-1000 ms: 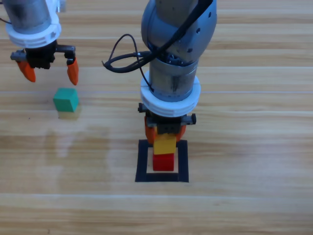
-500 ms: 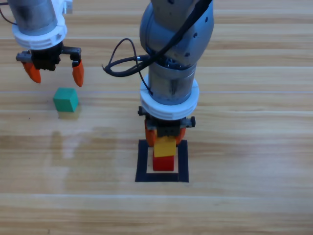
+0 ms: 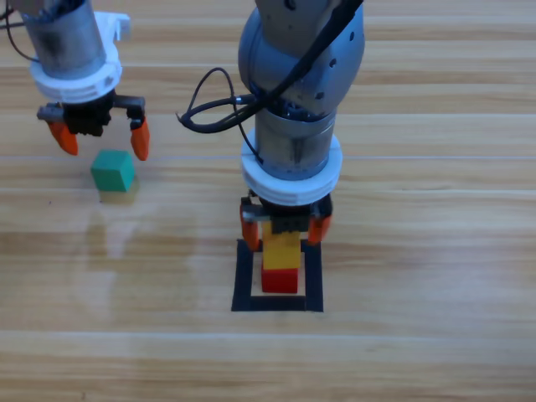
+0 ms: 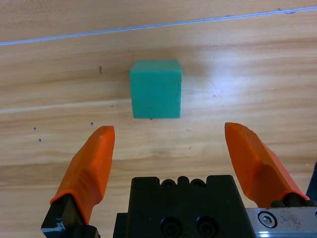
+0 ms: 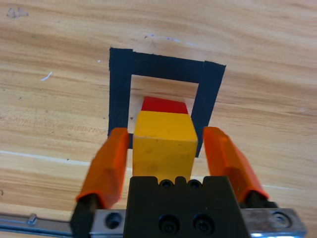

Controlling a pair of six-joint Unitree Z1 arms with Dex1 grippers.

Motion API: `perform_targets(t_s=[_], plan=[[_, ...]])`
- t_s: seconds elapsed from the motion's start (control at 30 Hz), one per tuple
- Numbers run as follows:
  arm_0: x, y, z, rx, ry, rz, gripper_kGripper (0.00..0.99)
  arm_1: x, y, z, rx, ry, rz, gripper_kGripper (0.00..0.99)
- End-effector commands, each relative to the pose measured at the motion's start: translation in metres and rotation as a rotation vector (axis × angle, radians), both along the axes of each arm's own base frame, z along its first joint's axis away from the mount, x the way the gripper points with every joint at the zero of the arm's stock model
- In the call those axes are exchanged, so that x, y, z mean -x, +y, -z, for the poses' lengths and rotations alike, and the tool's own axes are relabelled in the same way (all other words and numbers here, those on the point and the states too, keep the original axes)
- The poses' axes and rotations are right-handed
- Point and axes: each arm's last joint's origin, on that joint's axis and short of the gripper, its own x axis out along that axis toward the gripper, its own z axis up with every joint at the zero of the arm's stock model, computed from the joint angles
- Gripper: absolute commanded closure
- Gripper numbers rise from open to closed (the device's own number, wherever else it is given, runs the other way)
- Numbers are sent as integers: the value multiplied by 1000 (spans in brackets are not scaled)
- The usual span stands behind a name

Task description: Stack the blocks in the rectangular block: red at the bottom, yellow in the middle, green on top

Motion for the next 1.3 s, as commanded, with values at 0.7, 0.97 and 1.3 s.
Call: perform_targets(t_s=[0.7, 0.97, 1.3], plan=[[-7, 11, 72, -20, 54, -14, 47, 108, -173, -117, -516, -466, -233, 0], [-15, 15, 79, -19, 47, -14, 48, 144, -248, -102, -567, -587, -344, 0], [-19, 23, 87, -19, 52, -17, 372, 150, -259, -93, -499, -632, -423, 0]])
